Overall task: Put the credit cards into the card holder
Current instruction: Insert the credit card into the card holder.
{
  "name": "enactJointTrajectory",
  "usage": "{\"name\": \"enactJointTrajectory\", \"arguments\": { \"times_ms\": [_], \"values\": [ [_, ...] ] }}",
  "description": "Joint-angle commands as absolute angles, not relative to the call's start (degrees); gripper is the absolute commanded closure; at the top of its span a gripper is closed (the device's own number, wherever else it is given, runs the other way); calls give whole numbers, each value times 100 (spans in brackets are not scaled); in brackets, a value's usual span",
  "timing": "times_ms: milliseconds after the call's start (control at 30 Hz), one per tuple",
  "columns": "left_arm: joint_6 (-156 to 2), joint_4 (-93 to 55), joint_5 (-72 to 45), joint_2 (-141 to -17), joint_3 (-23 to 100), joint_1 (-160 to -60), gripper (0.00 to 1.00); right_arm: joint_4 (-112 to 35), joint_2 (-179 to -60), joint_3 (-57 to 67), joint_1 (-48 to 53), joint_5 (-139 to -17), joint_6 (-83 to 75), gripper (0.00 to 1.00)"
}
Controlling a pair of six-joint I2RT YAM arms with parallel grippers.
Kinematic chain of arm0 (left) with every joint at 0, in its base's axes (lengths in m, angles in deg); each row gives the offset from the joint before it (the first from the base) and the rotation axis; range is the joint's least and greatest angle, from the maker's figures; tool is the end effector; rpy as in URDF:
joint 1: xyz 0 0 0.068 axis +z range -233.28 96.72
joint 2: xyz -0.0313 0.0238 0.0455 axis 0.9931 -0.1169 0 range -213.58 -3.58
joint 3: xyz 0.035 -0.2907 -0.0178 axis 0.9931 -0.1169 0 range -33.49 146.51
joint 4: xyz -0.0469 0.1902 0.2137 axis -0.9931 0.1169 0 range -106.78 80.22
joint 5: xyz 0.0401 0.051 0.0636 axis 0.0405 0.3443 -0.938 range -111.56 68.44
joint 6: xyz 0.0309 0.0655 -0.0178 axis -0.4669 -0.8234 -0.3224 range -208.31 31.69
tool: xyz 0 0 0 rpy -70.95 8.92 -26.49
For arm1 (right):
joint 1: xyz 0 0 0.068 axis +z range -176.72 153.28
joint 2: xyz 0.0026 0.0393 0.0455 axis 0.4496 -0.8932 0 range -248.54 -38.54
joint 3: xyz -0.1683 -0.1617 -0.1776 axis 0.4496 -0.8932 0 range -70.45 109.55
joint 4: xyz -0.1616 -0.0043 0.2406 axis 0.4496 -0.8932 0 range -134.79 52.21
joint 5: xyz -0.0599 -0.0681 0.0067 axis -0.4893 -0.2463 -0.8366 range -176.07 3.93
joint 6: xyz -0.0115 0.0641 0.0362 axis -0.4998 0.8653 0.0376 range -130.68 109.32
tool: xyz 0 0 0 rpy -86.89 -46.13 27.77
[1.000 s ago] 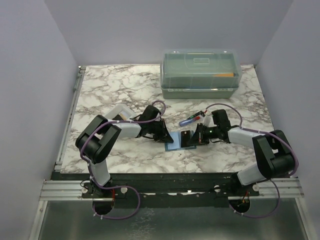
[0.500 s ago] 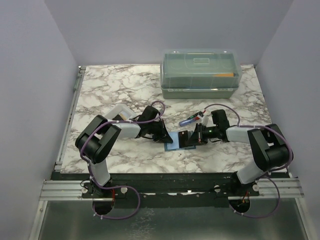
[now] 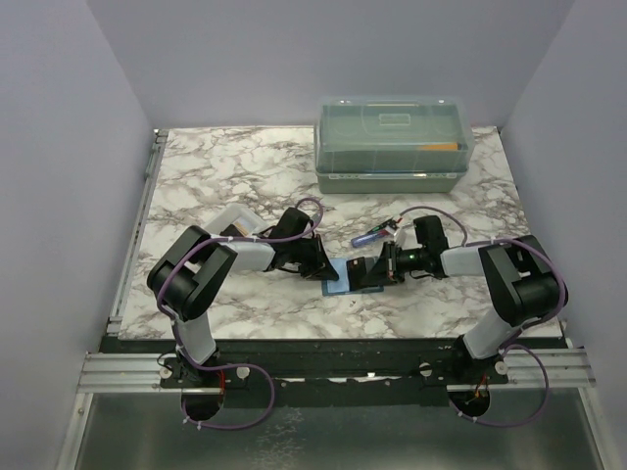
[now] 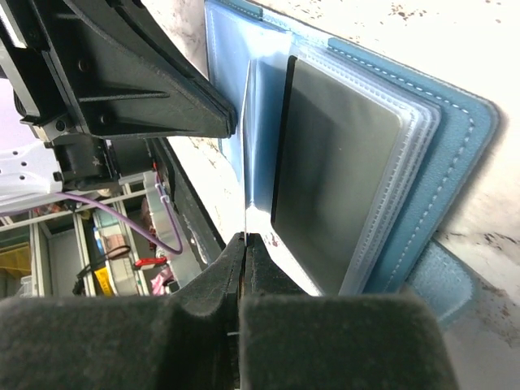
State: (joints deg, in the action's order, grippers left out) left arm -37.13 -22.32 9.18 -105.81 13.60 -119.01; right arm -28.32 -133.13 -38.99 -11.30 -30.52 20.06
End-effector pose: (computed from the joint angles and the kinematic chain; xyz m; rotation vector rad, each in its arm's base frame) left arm 0.2814 -0.2418 0.1034 -0.0932 2.7341 -1.2318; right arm 0.2616 0.1258 0.0913 -0.0957 2.5495 1.5414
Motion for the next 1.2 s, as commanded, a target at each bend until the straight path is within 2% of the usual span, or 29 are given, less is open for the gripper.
{"name": "enactJointTrajectory", "arguments": {
  "times_ms": [0,300,600,1167],
  "values": [
    [-3848,-1854,544,-10563,1117,-11880,100,-2711,-13316,-4056,-1326,-2891,2217,100],
    [-3855,-1852,575,-10532,1123,-11879,100,-2520,-13385,-4271,-1423,-2579,2380,100],
    [-3871,-1854,601,-10553,1155,-11879,100,-3281,-13413,-4110,-1424,-2456,1730,100],
    [-3932,-1837,670,-10553,1144,-11879,100,-2992,-14051,-3717,-1424,-2042,1457,100]
  ]
}}
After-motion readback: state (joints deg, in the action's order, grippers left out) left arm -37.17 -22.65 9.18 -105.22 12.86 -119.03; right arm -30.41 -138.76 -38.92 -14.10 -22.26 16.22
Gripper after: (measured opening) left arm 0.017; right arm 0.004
